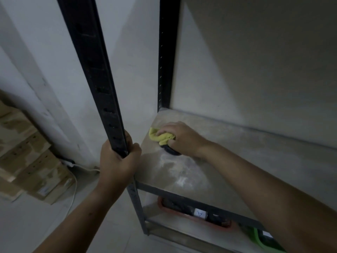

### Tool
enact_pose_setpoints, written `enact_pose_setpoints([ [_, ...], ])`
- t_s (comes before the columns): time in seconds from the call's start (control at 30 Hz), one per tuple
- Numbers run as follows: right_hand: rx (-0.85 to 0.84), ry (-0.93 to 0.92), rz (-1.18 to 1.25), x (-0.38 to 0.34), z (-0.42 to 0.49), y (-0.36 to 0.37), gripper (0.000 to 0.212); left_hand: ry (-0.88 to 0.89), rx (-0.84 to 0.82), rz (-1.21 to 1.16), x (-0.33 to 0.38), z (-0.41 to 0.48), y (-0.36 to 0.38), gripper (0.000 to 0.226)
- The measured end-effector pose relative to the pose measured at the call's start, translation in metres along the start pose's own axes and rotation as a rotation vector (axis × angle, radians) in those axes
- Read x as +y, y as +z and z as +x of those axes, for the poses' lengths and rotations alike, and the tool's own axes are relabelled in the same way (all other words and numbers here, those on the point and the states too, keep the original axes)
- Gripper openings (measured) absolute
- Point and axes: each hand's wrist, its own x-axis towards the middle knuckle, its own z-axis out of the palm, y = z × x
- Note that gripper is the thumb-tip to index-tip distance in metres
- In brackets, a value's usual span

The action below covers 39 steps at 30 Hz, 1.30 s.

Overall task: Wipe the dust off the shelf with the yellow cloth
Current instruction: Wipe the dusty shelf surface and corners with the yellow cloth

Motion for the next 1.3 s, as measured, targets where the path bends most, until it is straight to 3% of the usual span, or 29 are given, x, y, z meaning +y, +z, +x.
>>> enact_pose_setpoints([
  [0.07, 0.134, 0.064, 0.093, 0.009, -0.021, -0.013, 0.048, -0.008, 0.006, 0.003, 0.000, 0.000, 0.000, 0.021],
  [0.13, 0.375, 0.190, 0.114, 0.035, -0.053, -0.038, 0.048, -0.022, 0.017, 0.005, -0.002, 0.000, 0.001, 0.021],
  [0.23, 0.616, 0.446, -0.145, 0.098, -0.117, -0.079, 0.046, -0.032, 0.031, 0.007, -0.005, 0.000, 0.002, 0.021],
  [0.37, 0.449, 0.912, -0.412, 0.176, -0.184, -0.102, 0.030, -0.040, 0.034, -0.009, -0.006, 0.000, 0.002, 0.022],
  [0.43, 0.375, 1.022, -0.481, 0.184, -0.184, -0.097, 0.031, -0.033, 0.015, -0.013, -0.005, -0.001, 0.001, 0.024],
  [0.5, 0.451, 0.998, -0.461, 0.165, -0.152, -0.078, 0.026, -0.035, 0.006, -0.006, -0.005, -0.001, 0.001, 0.028],
  [0.57, 0.492, 0.807, -0.384, 0.122, -0.098, -0.049, 0.020, -0.060, 0.030, 0.006, -0.005, -0.001, 0.002, 0.028],
  [0.67, 0.290, 0.415, -0.210, 0.052, -0.026, -0.014, 0.028, -0.082, 0.015, 0.050, -0.005, -0.002, -0.001, 0.022],
  [0.73, 0.245, 0.315, -0.090, 0.044, -0.011, -0.021, 0.030, -0.089, -0.002, 0.100, -0.003, -0.003, -0.002, 0.023],
  [0.8, 0.340, 0.354, -0.039, 0.066, -0.030, -0.043, 0.034, -0.091, -0.005, 0.124, -0.001, -0.003, -0.003, 0.022],
  [0.9, 0.536, 0.506, -0.198, 0.126, -0.104, -0.080, 0.032, -0.084, -0.011, 0.107, -0.001, -0.003, -0.002, 0.022],
  [1.0, 0.472, 0.802, -0.321, 0.182, -0.188, -0.115, 0.028, -0.087, -0.014, 0.042, -0.005, -0.002, -0.002, 0.025],
  [1.07, 0.378, 0.913, -0.355, 0.195, -0.209, -0.120, 0.015, -0.079, 0.007, 0.038, -0.008, -0.003, -0.001, 0.025],
  [1.2, 0.410, 0.911, -0.419, 0.169, -0.147, -0.085, 0.019, -0.092, 0.069, 0.061, -0.020, -0.001, -0.002, 0.023],
  [1.3, 0.396, 0.725, -0.425, 0.129, -0.083, -0.054, 0.029, -0.078, 0.056, 0.053, -0.024, -0.001, -0.005, 0.026],
])
